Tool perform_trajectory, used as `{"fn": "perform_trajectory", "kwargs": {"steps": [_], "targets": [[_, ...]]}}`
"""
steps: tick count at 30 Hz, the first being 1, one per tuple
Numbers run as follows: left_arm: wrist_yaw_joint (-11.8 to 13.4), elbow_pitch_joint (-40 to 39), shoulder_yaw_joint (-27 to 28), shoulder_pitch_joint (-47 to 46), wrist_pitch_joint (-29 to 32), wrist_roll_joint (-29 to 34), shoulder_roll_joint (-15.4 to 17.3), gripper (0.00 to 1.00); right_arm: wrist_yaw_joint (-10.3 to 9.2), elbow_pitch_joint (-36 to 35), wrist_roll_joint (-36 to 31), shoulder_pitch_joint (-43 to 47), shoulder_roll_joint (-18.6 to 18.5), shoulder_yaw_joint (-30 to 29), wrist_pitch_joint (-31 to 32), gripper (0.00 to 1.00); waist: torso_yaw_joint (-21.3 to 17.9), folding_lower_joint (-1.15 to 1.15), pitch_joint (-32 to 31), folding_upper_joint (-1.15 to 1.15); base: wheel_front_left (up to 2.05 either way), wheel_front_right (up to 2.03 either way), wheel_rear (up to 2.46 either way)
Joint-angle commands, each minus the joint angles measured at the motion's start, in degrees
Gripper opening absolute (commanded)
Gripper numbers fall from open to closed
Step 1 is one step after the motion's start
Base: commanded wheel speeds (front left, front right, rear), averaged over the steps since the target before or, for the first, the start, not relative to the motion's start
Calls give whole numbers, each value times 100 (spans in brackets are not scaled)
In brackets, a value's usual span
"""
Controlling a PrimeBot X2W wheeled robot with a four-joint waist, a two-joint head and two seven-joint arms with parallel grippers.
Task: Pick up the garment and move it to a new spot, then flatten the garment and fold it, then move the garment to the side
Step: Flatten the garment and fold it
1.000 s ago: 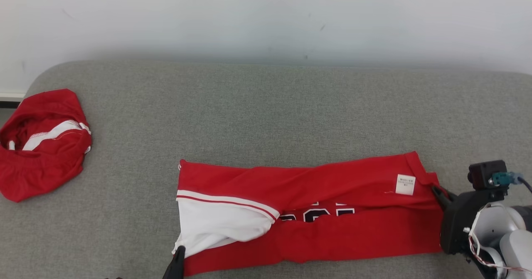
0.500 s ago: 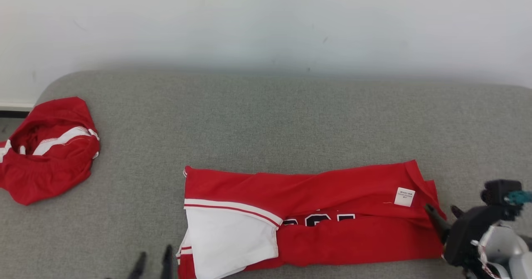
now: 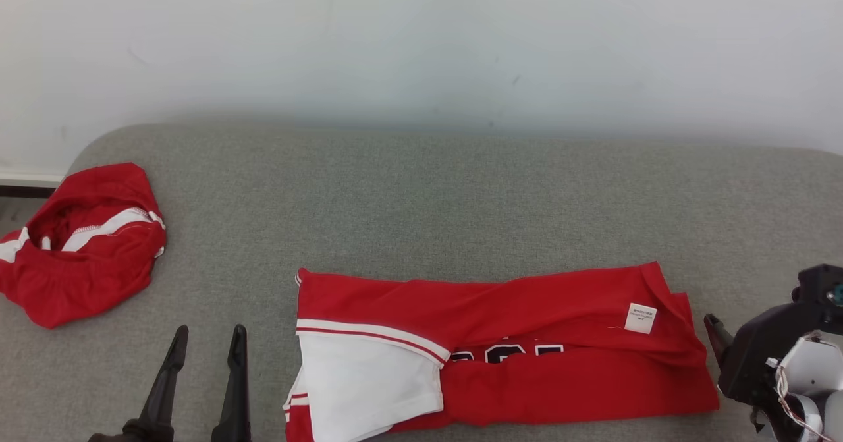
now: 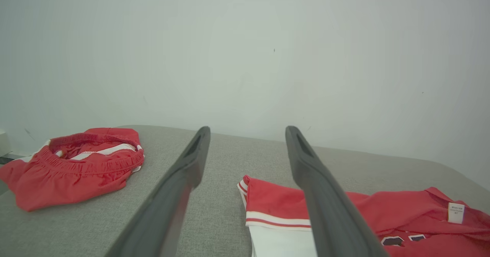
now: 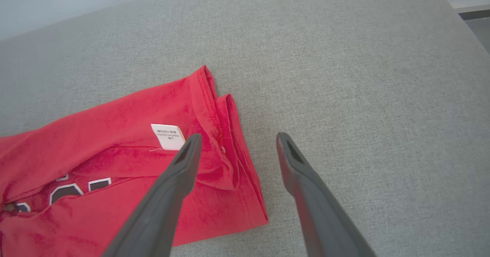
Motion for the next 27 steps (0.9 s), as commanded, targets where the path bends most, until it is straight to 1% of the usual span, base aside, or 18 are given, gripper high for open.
{"fn": "perform_trajectory", "kwargs": {"steps": [1,5,11,15,18,23,27], "targets": [[-41,-33,36,73,-17,44,-40,100,-14,70,-108,-51,38,-13,71,100,32,0,43,0,0,0,0],[-182,-101,92,44,-17,210,-137,100,-14,409,-408,-383,105,-85,444,100,140,0,152,0,0,0,0],[-287,-113,68,-88,-18,392,-255,100,-14,811,-972,-722,74,-297,725,100,364,0,359,0,0,0,0],[-324,-62,75,-131,-18,429,-286,100,-14,1033,-1117,-868,84,-353,715,100,460,0,499,0,0,0,0],[-340,-34,80,-187,-18,448,-294,100,-14,1197,-1271,-979,-7,-368,622,100,509,0,597,0,0,0,0],[-389,10,55,-234,-18,435,-276,100,-14,1496,-1435,-1082,2,-420,596,100,557,0,740,0,0,0,0],[-388,12,56,-331,-18,429,-257,100,-13,1763,-1302,-1150,80,-333,547,100,566,0,845,0,0,0,0]]}}
